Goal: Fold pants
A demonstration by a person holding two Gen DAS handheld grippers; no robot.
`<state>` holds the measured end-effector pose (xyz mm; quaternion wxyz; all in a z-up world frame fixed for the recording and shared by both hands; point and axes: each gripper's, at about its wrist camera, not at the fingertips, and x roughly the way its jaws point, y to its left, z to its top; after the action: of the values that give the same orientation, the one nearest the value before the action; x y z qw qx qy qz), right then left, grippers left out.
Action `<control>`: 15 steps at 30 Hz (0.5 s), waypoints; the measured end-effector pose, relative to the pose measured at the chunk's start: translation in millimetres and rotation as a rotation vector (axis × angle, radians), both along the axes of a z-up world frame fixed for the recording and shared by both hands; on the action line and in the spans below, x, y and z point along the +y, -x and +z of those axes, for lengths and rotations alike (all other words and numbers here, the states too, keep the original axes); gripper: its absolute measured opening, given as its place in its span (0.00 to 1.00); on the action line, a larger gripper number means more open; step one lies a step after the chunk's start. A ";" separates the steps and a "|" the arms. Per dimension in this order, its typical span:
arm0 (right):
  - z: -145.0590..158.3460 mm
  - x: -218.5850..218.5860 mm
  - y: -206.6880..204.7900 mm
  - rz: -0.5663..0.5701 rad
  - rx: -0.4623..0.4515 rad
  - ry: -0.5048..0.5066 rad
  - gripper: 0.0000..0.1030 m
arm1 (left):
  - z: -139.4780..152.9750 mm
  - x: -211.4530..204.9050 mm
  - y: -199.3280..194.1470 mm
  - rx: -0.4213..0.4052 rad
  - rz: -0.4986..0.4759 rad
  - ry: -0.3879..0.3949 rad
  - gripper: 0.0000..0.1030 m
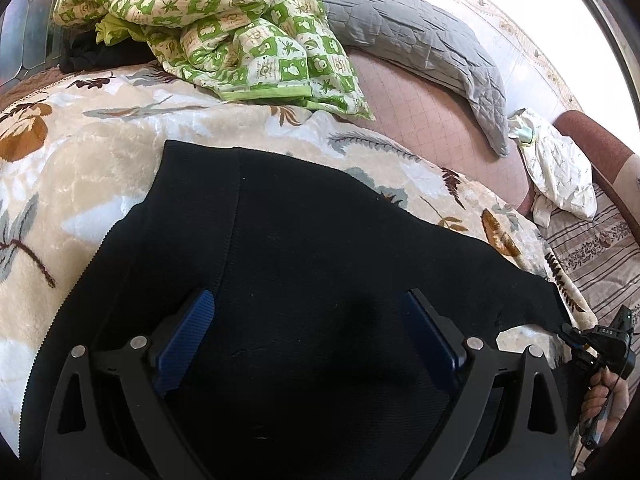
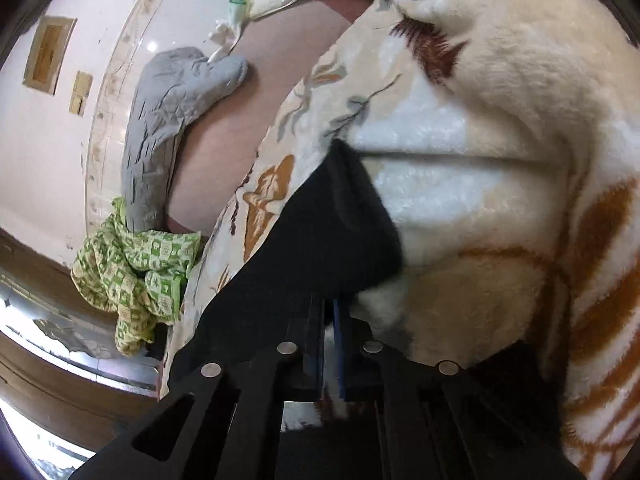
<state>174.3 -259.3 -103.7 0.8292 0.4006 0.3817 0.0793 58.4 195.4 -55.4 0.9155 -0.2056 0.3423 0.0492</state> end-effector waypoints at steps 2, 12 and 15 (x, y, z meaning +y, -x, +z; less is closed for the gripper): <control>8.1 -9.3 7.1 -0.032 -0.030 0.016 0.02 | -0.2 0.6 -0.1 0.001 0.000 -0.001 0.92; 15.9 -14.2 16.3 -0.132 0.074 0.279 0.08 | -0.2 -2.7 -1.0 0.008 -0.001 -0.010 0.93; 43.2 -3.8 28.8 -0.181 0.040 0.524 0.18 | 0.0 -9.9 -4.3 0.037 0.001 -0.055 0.93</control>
<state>145.5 -263.1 -60.5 0.9006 0.2063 0.3681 -0.1046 62.7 185.5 -55.4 0.9143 -0.1794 0.3577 0.0626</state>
